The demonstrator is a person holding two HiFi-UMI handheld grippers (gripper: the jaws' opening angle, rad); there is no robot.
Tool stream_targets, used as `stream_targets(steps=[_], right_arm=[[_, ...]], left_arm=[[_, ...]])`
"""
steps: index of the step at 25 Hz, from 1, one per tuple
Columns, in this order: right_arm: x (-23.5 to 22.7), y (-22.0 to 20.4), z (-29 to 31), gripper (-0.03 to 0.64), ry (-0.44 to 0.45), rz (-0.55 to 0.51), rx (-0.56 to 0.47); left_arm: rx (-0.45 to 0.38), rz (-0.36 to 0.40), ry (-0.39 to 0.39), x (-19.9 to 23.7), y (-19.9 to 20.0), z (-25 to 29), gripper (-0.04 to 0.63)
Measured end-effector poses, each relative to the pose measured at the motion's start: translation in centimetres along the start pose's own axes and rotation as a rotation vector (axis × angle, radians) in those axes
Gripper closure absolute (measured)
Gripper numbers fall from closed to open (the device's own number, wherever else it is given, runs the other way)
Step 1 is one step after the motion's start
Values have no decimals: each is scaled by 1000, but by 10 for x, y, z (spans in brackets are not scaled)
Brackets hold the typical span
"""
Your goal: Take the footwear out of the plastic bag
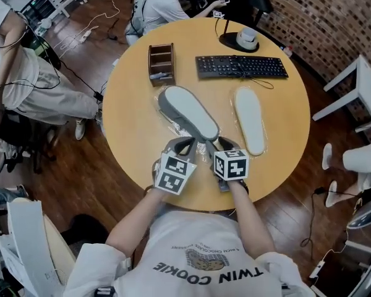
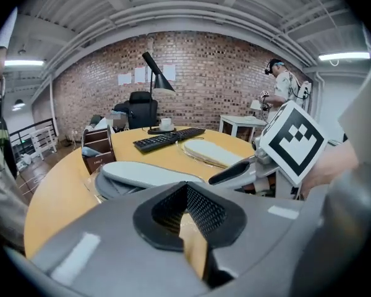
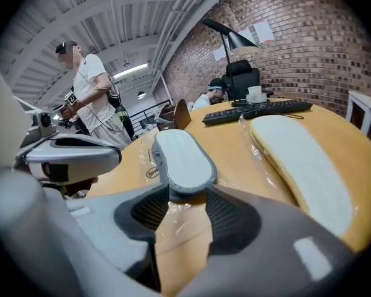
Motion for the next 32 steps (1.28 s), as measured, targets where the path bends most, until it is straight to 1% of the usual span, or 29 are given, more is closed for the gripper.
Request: stream_targets(steps=[3, 9, 11, 15, 22, 26, 32], right_arm=[[-3, -2, -12, 439, 66, -44, -12], [9, -11, -65, 439, 177, -169, -25], [16, -14, -82, 440, 202, -204, -30], [31, -18, -109, 445, 244, -261, -33], [62, -31, -142, 487, 284, -320, -52], [89, -42, -161, 521, 300, -354, -77], [137, -71, -203, 541, 309, -398, -126]], left_arm=[[-6, -39, 81, -20, 2, -8, 589], [-42, -143, 202, -62, 11, -40, 589], [-54, -164, 234, -74, 12, -51, 589], [-73, -193, 268, -93, 11, -70, 589], [-96, -254, 305, -112, -1, -107, 589], [-124, -259, 330, -126, -7, -139, 589], [-157, -285, 356, -156, -29, -198, 589]])
Point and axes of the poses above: the fingertips, and each gripper's own axes: z forward along the fingers, x to its left, y out of its top, the point moved 4 cm from there along -z, backward along the fingers, and after that the axes turned 11 degrees about y, right-handed, at the moved point
